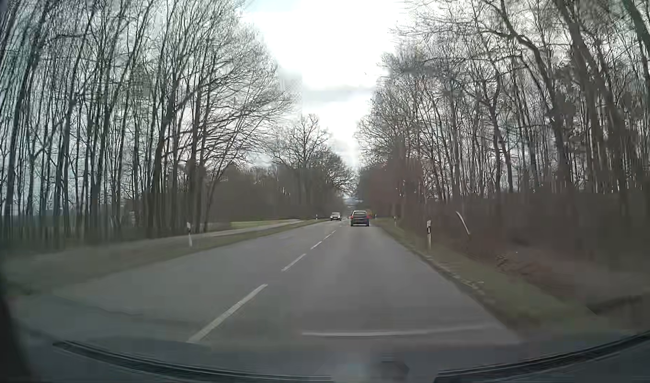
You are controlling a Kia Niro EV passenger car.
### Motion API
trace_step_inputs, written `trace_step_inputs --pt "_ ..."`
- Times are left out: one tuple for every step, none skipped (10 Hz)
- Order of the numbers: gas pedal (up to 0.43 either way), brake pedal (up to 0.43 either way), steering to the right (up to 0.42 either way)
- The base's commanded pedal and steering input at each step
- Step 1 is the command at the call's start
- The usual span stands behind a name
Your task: Follow the waypoints while adhering to traffic rules and regulations
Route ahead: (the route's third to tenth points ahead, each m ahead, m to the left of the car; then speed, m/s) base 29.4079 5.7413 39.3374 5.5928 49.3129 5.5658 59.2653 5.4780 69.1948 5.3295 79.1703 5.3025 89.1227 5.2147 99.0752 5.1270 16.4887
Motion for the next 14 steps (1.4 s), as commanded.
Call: trace_step_inputs --pt "0.299 0.0 0.004" --pt "0.299 0.0 0.003" --pt "0.299 0.0 0.003" --pt "0.299 0.0 0.003" --pt "0.299 0.0 0.004" --pt "0.299 0.0 0.003" --pt "0.299 0.0 0.004" --pt "0.299 0.0 0.003" --pt "0.299 0.0 0.003" --pt "0.299 0.0 0.003" --pt "0.299 0.0 0.003" --pt "0.299 0.0 0.003" --pt "0.299 0.0 0.003" --pt "0.299 0.0 0.003"
